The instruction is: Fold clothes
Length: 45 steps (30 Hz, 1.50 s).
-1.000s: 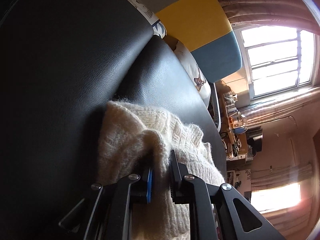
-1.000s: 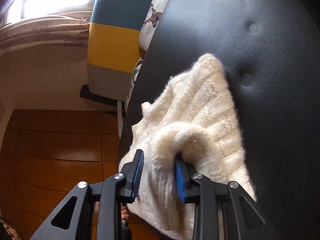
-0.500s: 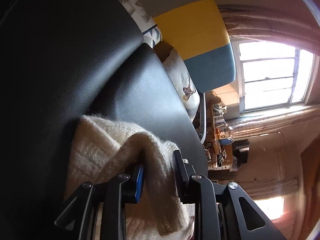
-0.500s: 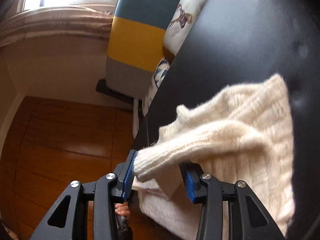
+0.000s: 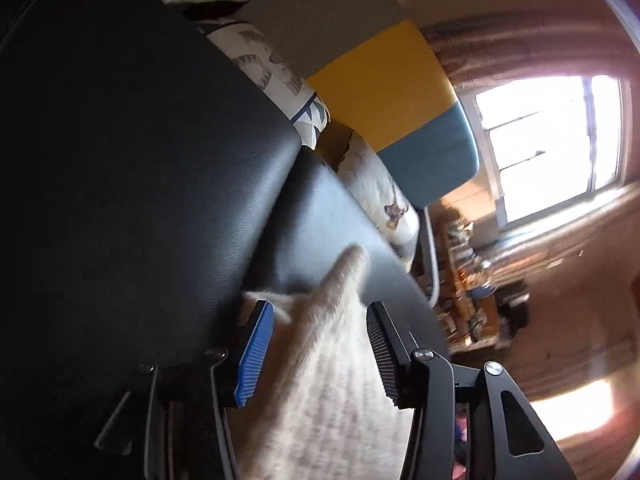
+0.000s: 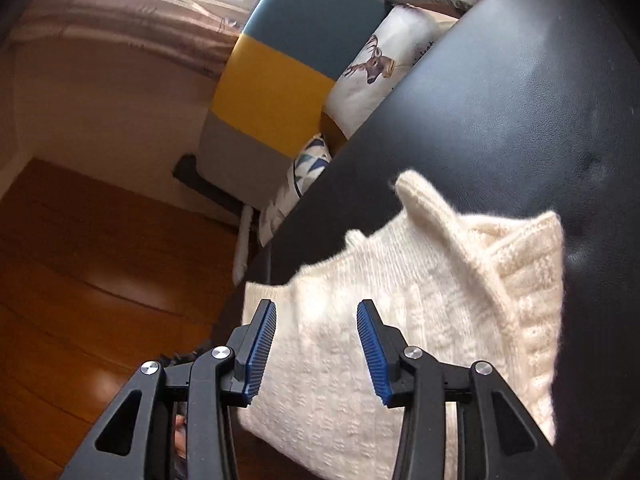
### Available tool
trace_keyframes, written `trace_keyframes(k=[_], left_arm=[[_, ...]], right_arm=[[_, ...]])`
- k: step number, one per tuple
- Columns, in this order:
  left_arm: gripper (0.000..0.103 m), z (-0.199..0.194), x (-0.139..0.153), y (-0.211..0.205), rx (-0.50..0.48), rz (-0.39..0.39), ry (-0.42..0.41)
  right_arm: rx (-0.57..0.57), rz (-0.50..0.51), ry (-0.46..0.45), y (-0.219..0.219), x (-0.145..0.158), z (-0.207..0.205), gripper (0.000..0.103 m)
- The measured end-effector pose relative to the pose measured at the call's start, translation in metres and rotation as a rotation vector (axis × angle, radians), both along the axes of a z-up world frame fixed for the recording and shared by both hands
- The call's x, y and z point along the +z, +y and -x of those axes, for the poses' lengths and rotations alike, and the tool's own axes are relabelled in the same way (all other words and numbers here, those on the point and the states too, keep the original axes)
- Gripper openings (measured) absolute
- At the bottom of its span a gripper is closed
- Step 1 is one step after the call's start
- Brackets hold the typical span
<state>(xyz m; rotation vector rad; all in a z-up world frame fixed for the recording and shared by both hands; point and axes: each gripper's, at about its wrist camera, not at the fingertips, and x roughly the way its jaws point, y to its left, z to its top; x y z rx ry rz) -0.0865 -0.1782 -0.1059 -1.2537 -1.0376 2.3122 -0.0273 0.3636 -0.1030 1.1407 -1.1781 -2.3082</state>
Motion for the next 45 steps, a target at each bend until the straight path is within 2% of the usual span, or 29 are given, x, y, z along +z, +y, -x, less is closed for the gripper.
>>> trace_keyframes(k=[3, 6, 10, 13, 14, 15, 16, 17, 20, 22, 23, 26, 28, 29, 30, 34, 36, 38, 39, 40, 43, 45], left_arm=[[0.049, -0.026, -0.008, 0.005, -0.097, 0.102, 0.017], [0.049, -0.046, -0.020, 0.008, -0.147, 0.142, 0.019], [0.049, -0.058, -0.029, 0.016, -0.192, 0.149, 0.031], [0.048, -0.063, -0.032, 0.022, -0.208, 0.166, 0.025], [0.041, -0.064, -0.033, 0.023, -0.222, 0.162, 0.023], [0.026, -0.065, -0.033, 0.026, -0.238, 0.168, 0.027], [0.019, -0.067, -0.031, 0.027, -0.249, 0.165, 0.033], [0.007, -0.067, -0.028, 0.027, -0.254, 0.140, 0.038], [0.007, -0.075, -0.017, 0.023, -0.261, 0.092, 0.049], [0.007, -0.080, -0.023, 0.016, -0.238, 0.123, -0.002], [0.007, -0.082, -0.033, 0.013, -0.235, 0.139, -0.038], [0.008, -0.087, -0.063, 0.004, -0.202, 0.111, -0.107], [0.013, -0.090, -0.059, -0.001, -0.185, 0.085, -0.106], [0.021, -0.091, -0.055, -0.002, -0.181, 0.091, -0.105], [0.030, -0.092, -0.051, -0.004, -0.167, 0.111, -0.103], [0.039, -0.079, -0.023, -0.001, -0.141, 0.175, -0.022], [0.049, -0.066, -0.009, 0.006, -0.143, 0.210, 0.030], [0.052, -0.041, 0.000, 0.022, -0.172, 0.251, 0.066], [0.052, -0.027, 0.001, 0.032, -0.191, 0.274, 0.072], [0.052, -0.012, 0.002, 0.042, -0.212, 0.301, 0.074], [0.053, 0.027, -0.001, 0.070, -0.274, 0.404, 0.067], [0.052, 0.040, -0.010, 0.082, -0.310, 0.492, 0.053]], right_arm=[[0.066, -0.157, -0.046, -0.027, -0.014, -0.020, 0.044], [0.097, -0.249, -0.052, -0.041, -0.030, -0.034, 0.042], [0.050, -0.155, -0.055, -0.029, -0.040, -0.044, 0.042], [0.029, -0.079, -0.067, -0.022, -0.044, -0.032, 0.042], [0.027, -0.069, -0.065, -0.021, -0.044, -0.029, 0.042], [0.029, -0.072, -0.058, -0.021, -0.043, -0.028, 0.042], [0.032, -0.079, -0.052, -0.021, -0.043, -0.029, 0.042], [0.036, -0.093, -0.052, -0.023, -0.042, -0.028, 0.042], [0.067, -0.183, -0.074, -0.030, -0.037, -0.026, 0.034], [0.097, -0.258, -0.092, -0.033, -0.035, -0.026, 0.030], [0.101, -0.261, -0.098, -0.032, -0.036, -0.025, 0.027], [0.102, -0.239, -0.110, -0.027, -0.039, -0.023, 0.027], [0.104, -0.228, -0.112, -0.023, -0.039, -0.022, 0.027], [0.104, -0.226, -0.111, -0.022, -0.039, -0.023, 0.027], [0.104, -0.220, -0.108, -0.020, -0.039, -0.023, 0.027], [0.102, -0.173, -0.091, -0.013, -0.041, -0.025, 0.027], [0.103, -0.161, -0.086, -0.014, -0.042, -0.023, 0.029], [0.105, -0.178, -0.066, -0.018, -0.040, -0.023, 0.031], [0.112, -0.190, -0.048, -0.023, -0.038, -0.023, 0.037], [0.118, -0.212, -0.030, -0.026, -0.037, -0.024, 0.039], [0.133, -0.264, 0.005, -0.034, -0.036, -0.023, 0.039], [0.143, -0.263, 0.020, -0.035, -0.038, -0.023, 0.039]])
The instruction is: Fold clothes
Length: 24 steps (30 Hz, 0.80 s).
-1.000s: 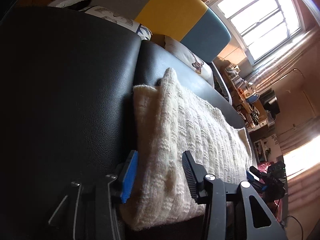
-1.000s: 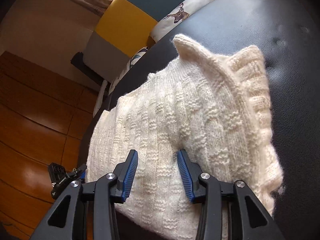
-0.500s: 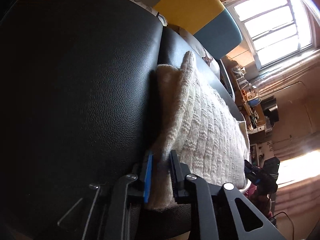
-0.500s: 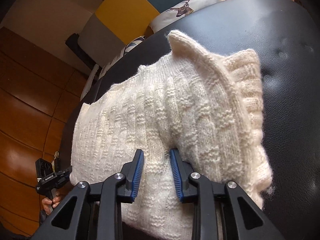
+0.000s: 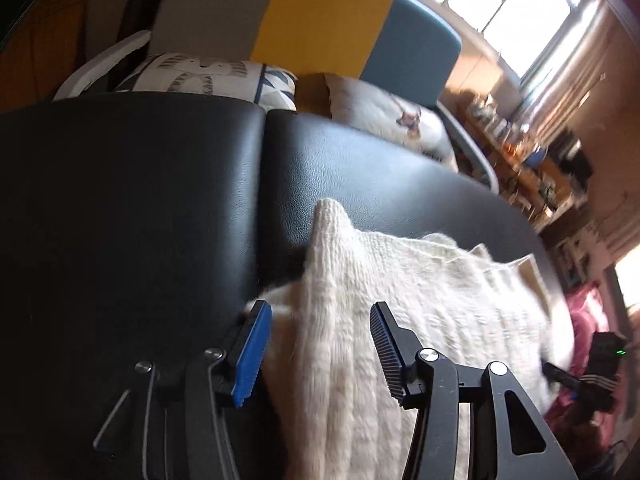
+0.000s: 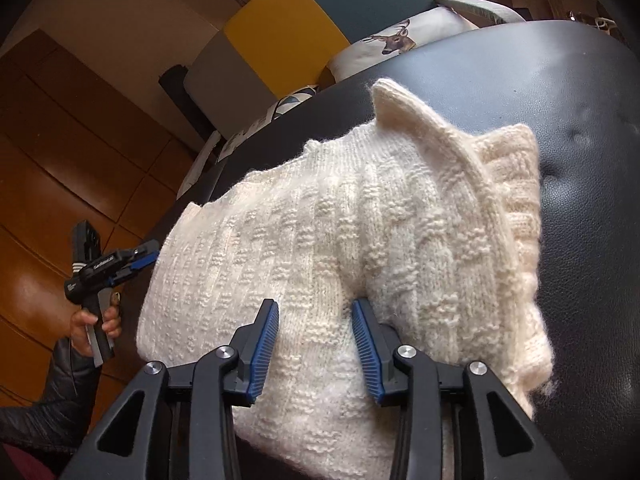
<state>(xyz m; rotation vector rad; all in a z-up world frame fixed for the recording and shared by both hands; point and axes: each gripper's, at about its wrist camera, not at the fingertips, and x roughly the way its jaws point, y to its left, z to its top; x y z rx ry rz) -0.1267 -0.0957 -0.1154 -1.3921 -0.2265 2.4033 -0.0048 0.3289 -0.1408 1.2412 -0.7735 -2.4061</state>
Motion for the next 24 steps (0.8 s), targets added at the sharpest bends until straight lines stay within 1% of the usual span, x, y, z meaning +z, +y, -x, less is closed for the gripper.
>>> trace_keyframes(k=[1, 2, 3, 4, 6, 7, 8, 9, 10, 11, 12, 13, 14, 15, 17, 19, 20, 22, 24], left_arm=[[0.048, 0.005, -0.005, 0.006, -0.016, 0.049, -0.002], [0.015, 0.007, -0.009, 0.010, -0.024, 0.095, -0.004], [0.006, 0.006, -0.012, 0.010, -0.016, 0.111, -0.007], [0.006, 0.004, -0.014, 0.007, 0.006, 0.098, -0.015], [0.006, -0.001, -0.021, 0.001, 0.053, 0.105, -0.026], [0.006, -0.003, -0.019, 0.002, 0.063, 0.109, -0.018], [0.008, -0.005, -0.014, 0.004, 0.064, 0.112, 0.003], [0.012, -0.007, -0.008, 0.006, 0.069, 0.123, 0.030], [0.015, -0.009, 0.002, 0.009, 0.076, 0.146, 0.068], [0.021, -0.011, 0.013, 0.015, 0.069, 0.152, 0.112], [0.031, -0.011, 0.024, 0.022, 0.031, 0.122, 0.146], [0.039, -0.010, 0.034, 0.032, -0.031, 0.075, 0.168], [0.055, -0.010, 0.040, 0.044, -0.099, 0.048, 0.186], [0.060, -0.009, 0.044, 0.062, -0.177, 0.052, 0.200], [0.060, -0.007, 0.047, 0.097, -0.330, 0.069, 0.220], [0.060, 0.001, 0.037, 0.130, -0.460, 0.119, 0.205], [0.060, 0.007, 0.029, 0.142, -0.503, 0.142, 0.185], [0.060, 0.022, 0.012, 0.157, -0.550, 0.181, 0.129], [0.060, 0.039, 0.000, 0.163, -0.556, 0.195, 0.063]], right_arm=[[0.001, 0.013, 0.004, 0.001, -0.001, 0.000, 0.039], [0.001, 0.027, 0.006, 0.003, -0.002, 0.000, 0.039], [0.002, 0.039, 0.009, 0.004, -0.002, -0.001, 0.039], [0.005, 0.046, 0.012, 0.005, -0.003, -0.002, 0.039], [0.012, 0.057, 0.017, 0.005, -0.004, -0.003, 0.039], [0.016, 0.058, 0.014, 0.005, -0.004, -0.003, 0.039], [0.021, 0.057, 0.009, 0.005, -0.003, -0.002, 0.039], [0.025, 0.055, 0.003, 0.005, -0.002, -0.001, 0.039], [0.028, 0.054, -0.003, 0.005, -0.002, 0.001, 0.039], [0.028, 0.053, -0.007, 0.005, -0.002, 0.003, 0.039], [0.028, 0.053, -0.010, 0.005, -0.002, 0.004, 0.039], [0.025, 0.056, -0.012, 0.006, -0.002, 0.005, 0.039], [0.022, 0.059, -0.013, 0.006, -0.003, 0.006, 0.039], [0.018, 0.062, -0.014, 0.007, -0.003, 0.006, 0.039], [0.014, 0.063, -0.012, 0.007, -0.003, 0.006, 0.039], [0.018, 0.051, -0.009, 0.006, -0.003, 0.006, 0.039], [0.021, 0.044, -0.008, 0.005, -0.002, 0.006, 0.039], [0.033, 0.011, -0.017, 0.002, 0.001, 0.008, 0.039], [0.050, -0.033, -0.030, -0.002, 0.005, 0.010, 0.039]])
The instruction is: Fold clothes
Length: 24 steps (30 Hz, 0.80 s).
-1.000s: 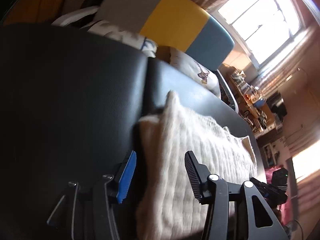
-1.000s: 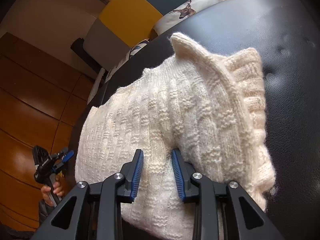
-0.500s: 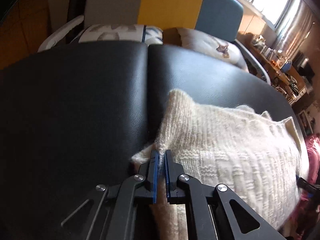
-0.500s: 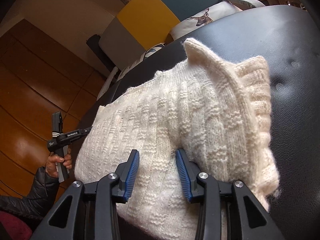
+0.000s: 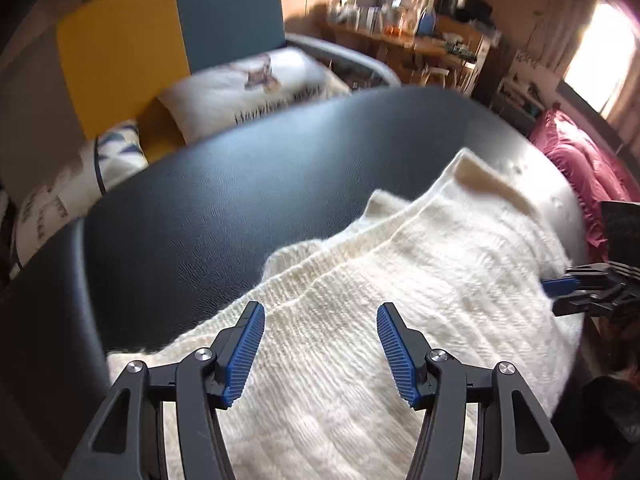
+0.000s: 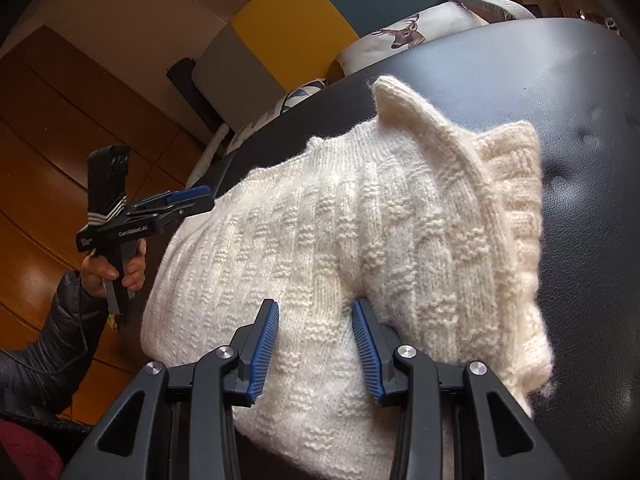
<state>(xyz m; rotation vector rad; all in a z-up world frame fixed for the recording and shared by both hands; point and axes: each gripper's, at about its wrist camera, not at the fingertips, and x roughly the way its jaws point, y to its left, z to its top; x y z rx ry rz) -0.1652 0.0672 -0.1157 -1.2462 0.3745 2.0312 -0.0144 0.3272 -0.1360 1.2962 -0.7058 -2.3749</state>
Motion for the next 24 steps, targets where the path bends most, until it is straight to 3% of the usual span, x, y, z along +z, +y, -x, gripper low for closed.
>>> trace_keyframes(k=[5, 7, 9, 10, 13, 16, 18, 22, 24], left_arm=[[0.056, 0.020, -0.015, -0.001, -0.021, -0.008, -0.080], [0.038, 0.012, -0.018, 0.002, -0.053, 0.019, -0.075], [0.013, 0.001, -0.019, 0.004, -0.082, 0.049, -0.054], [0.007, -0.002, -0.016, 0.004, -0.086, 0.050, -0.033], [0.006, -0.009, 0.003, 0.002, -0.048, 0.014, 0.067], [0.006, -0.004, 0.018, -0.003, 0.045, -0.052, 0.137], [0.006, 0.002, 0.015, 0.005, 0.077, -0.053, 0.167], [0.006, 0.014, -0.017, 0.016, 0.130, -0.028, 0.152], [0.007, 0.023, -0.035, 0.017, 0.175, -0.058, 0.101]], right_arm=[[0.066, -0.129, -0.005, -0.015, 0.006, 0.005, 0.040], [0.081, -0.148, 0.002, -0.017, 0.006, 0.006, 0.042], [0.082, -0.143, 0.005, -0.016, 0.006, 0.004, 0.042], [0.077, -0.144, -0.002, -0.015, 0.008, 0.004, 0.042], [0.050, -0.150, -0.012, -0.014, 0.019, 0.005, 0.042], [0.026, -0.171, 0.062, -0.012, 0.039, 0.012, 0.042], [0.031, -0.210, 0.093, -0.015, 0.048, 0.023, 0.042], [0.058, -0.291, 0.078, -0.036, 0.046, 0.047, 0.042], [0.065, -0.339, -0.007, -0.045, 0.027, 0.055, 0.042]])
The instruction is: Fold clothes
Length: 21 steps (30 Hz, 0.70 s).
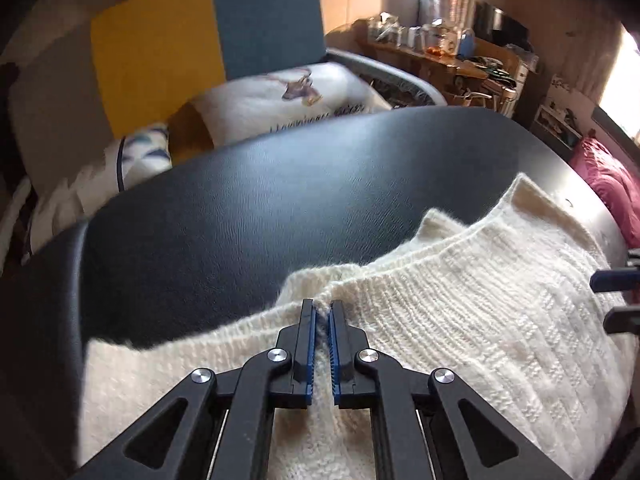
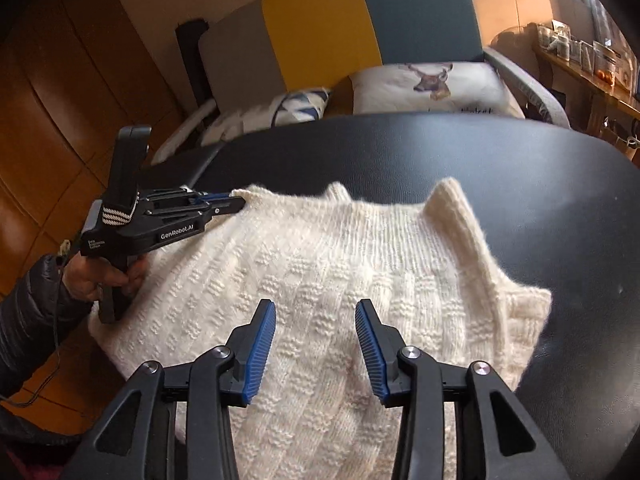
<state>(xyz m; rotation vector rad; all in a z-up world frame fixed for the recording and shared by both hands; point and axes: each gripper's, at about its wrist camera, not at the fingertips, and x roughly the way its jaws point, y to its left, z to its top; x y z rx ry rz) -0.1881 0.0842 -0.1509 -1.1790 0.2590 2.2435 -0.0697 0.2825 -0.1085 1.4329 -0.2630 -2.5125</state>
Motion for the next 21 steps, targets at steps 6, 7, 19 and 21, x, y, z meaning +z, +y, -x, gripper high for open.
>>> trace_keyframes(k=[6, 7, 19, 21], left_arm=[[0.011, 0.011, 0.001, -0.006, 0.034, -0.075, -0.076], [0.013, 0.012, 0.007, -0.009, 0.050, -0.093, -0.080], [0.051, -0.061, 0.077, -0.006, 0.025, -0.220, 0.024], [0.051, -0.081, 0.071, 0.023, -0.061, -0.207, -0.010]], right_arm=[[-0.034, 0.030, 0.020, 0.001, -0.016, -0.008, 0.042], [-0.036, 0.042, 0.023, 0.003, -0.016, -0.009, 0.042], [-0.059, 0.369, 0.024, 0.113, 0.022, -0.119, 0.051], [-0.050, 0.396, -0.017, 0.123, 0.010, -0.139, 0.052]])
